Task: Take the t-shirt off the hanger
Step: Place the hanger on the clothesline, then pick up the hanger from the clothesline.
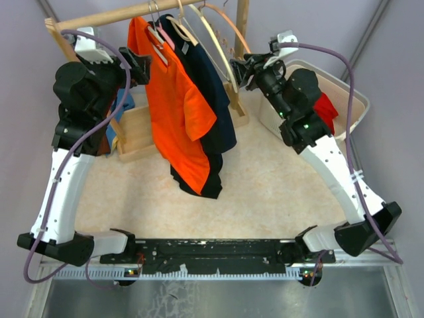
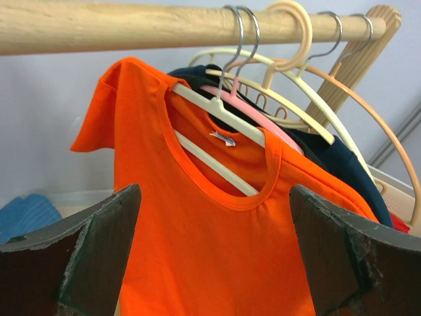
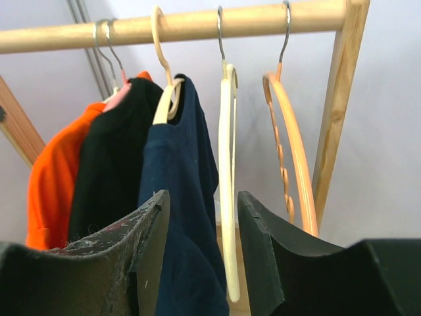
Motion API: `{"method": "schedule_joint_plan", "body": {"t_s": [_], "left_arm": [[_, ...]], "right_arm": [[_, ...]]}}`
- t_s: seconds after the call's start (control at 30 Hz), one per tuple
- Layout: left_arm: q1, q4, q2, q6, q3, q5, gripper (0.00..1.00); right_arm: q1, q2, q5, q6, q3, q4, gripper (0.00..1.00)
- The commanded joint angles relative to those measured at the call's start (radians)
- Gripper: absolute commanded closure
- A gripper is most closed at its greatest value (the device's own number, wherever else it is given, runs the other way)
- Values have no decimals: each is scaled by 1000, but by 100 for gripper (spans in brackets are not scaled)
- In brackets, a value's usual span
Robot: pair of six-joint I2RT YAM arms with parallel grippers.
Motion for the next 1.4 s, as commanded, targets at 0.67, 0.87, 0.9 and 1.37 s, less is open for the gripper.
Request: {"method": "schedule_joint_plan", "body": {"t_s": [0.67,0.87,0.9,1.37], "left_arm": [[7,89,-125,43,-143,129,0],[8,94,-151,38,-163,143,1],[7,93,-152,38,-164,151,0],[7,112,-149,23,-186,191,1]], "right_arm": [[168,405,38,-105,711,-370,55],[168,455,93,-103,763,-391,55],[167,464,95,-104,774,-401,55],[167,463,132,-130,754,-381,54]]}}
